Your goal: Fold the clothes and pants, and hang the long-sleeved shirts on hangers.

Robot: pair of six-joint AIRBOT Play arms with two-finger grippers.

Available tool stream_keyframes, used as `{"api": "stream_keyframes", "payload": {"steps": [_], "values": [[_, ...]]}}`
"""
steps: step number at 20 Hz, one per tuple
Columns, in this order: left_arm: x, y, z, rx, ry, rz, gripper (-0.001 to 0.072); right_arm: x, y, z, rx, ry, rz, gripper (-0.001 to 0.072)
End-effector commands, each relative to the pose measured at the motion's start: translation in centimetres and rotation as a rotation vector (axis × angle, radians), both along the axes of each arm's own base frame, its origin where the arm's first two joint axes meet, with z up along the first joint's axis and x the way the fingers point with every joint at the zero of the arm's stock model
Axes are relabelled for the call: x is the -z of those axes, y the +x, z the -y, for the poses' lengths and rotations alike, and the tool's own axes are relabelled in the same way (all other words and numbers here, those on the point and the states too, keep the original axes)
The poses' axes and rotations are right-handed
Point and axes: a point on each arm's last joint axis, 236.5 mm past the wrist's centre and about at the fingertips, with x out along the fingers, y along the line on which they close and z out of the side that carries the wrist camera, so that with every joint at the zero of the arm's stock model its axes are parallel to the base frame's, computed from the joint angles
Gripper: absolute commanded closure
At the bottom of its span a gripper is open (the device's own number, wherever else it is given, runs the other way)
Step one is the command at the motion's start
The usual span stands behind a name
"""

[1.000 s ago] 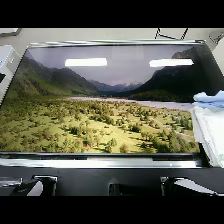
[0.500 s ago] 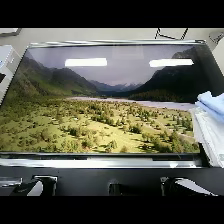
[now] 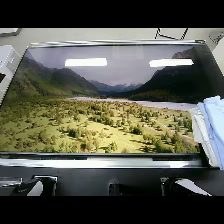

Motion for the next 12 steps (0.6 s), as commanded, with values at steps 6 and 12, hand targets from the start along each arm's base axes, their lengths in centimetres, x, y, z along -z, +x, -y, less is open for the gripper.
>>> {"api": "stream_keyframes", "payload": {"steps": [6,12], "values": [[1.4,8.6,1.2,-0.013,0.126,0.032,0.0688,-22.0,25.2,-0.8,-0.459,-0.702,0.753,0.0095],[21.3,4.2,2.4,0.071,0.225,-0.767,-0.0006,-7.1,29.6,-26.0,-1.048,-0.179,0.411,0.0091]]}}
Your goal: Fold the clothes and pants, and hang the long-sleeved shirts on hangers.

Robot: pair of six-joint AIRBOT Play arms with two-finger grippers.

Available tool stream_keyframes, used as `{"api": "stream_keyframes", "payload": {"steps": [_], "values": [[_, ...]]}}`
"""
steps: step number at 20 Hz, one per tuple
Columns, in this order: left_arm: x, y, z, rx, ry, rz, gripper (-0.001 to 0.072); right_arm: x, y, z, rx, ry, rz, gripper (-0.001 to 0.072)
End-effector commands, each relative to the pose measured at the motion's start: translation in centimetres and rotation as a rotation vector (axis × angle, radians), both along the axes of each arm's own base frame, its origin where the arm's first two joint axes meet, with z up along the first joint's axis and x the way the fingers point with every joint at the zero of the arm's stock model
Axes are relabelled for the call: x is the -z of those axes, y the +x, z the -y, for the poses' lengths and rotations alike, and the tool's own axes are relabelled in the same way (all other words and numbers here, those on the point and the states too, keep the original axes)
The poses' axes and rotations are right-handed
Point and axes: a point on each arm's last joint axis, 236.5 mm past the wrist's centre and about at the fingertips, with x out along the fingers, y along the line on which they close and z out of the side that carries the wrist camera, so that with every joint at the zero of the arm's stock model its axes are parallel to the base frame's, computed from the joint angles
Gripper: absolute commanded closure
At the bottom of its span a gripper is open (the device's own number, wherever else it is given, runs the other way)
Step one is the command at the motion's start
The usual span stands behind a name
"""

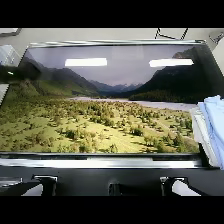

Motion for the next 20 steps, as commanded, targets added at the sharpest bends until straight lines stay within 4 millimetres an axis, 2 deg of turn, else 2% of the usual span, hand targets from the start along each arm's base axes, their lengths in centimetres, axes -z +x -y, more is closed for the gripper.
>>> {"api": "stream_keyframes", "payload": {"steps": [1,2,3,7,20], "values": [[9.5,-5.7,0.1,0.042,0.077,-0.444,-0.0006,8.2,-1.4,-12.8,-0.294,0.052,-0.336,0.0092],[10.2,-6.2,0.3,0.052,0.078,-0.441,-0.0005,9.8,-1.7,-14.9,-0.345,0.057,-0.383,0.0094],[10.4,-6.0,0.5,0.054,0.077,-0.398,-0.0005,10.7,-1.7,-16.1,-0.373,0.048,-0.399,0.0094],[10.2,-5.7,0.5,0.052,0.079,-0.356,-0.0005,11.1,-1.2,-18.5,-0.425,0.008,-0.384,0.0093],[10.3,-5.7,0.5,0.052,0.079,-0.359,-0.0005,11.0,-1.1,-18.6,-0.425,0.016,-0.382,0.0093]]}}
